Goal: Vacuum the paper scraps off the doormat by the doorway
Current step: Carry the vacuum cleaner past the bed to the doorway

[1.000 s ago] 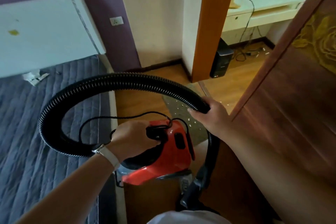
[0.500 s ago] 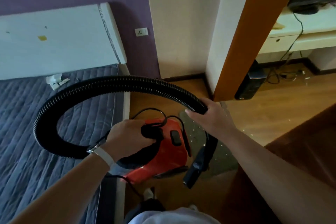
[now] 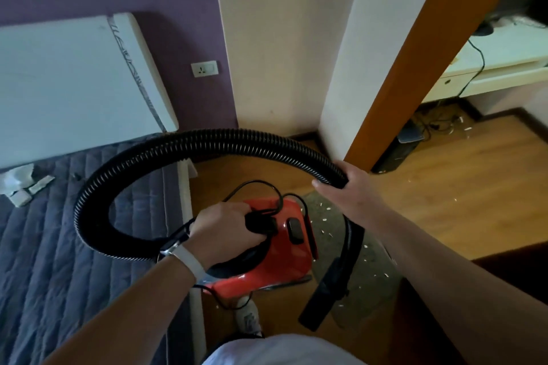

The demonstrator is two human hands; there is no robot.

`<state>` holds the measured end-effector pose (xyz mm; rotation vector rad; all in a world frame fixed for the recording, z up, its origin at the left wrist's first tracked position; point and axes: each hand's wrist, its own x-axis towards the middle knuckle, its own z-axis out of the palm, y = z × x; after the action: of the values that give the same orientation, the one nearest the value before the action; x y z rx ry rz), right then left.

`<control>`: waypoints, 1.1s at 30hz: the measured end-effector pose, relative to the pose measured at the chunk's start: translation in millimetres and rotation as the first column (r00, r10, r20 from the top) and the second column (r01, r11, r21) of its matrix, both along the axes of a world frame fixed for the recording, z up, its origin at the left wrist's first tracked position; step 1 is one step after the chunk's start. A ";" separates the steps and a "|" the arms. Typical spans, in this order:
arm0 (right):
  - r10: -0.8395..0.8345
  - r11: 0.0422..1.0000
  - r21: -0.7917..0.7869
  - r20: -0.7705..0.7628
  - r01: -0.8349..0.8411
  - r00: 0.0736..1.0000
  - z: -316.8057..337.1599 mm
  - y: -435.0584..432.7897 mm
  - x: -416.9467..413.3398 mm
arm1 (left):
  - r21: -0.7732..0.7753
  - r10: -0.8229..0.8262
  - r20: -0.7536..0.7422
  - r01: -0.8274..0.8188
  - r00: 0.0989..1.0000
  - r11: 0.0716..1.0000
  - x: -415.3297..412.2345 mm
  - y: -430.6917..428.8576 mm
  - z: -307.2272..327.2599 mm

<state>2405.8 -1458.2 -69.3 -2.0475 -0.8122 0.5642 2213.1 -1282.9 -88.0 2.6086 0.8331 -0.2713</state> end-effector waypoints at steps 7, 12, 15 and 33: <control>-0.110 0.994 -0.020 0.001 0.110 0.994 7.5 81.6 15.0 | 0.093 -0.175 -0.002 0.175 0.985 0.980 46.2 99.2 9.2; -0.204 0.979 0.010 -0.028 0.204 0.979 3.3 123.5 44.6 | 0.105 -0.168 -0.011 0.168 0.986 0.980 75.0 153.2 3.4; -0.212 0.976 0.035 -0.072 0.215 0.975 -6.2 147.5 61.7 | 0.120 -0.198 -0.045 0.203 0.979 0.972 94.1 174.8 -2.3; -0.173 0.983 0.022 -0.174 0.180 0.969 -61.9 256.3 232.1 | 0.094 -0.163 -0.048 0.167 0.985 0.981 241.4 288.0 -39.4</control>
<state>2637.9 -1201.9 -131.2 -1.9811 -0.5292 0.6099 2454.5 -994.9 -127.4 2.7773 0.6581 -0.3386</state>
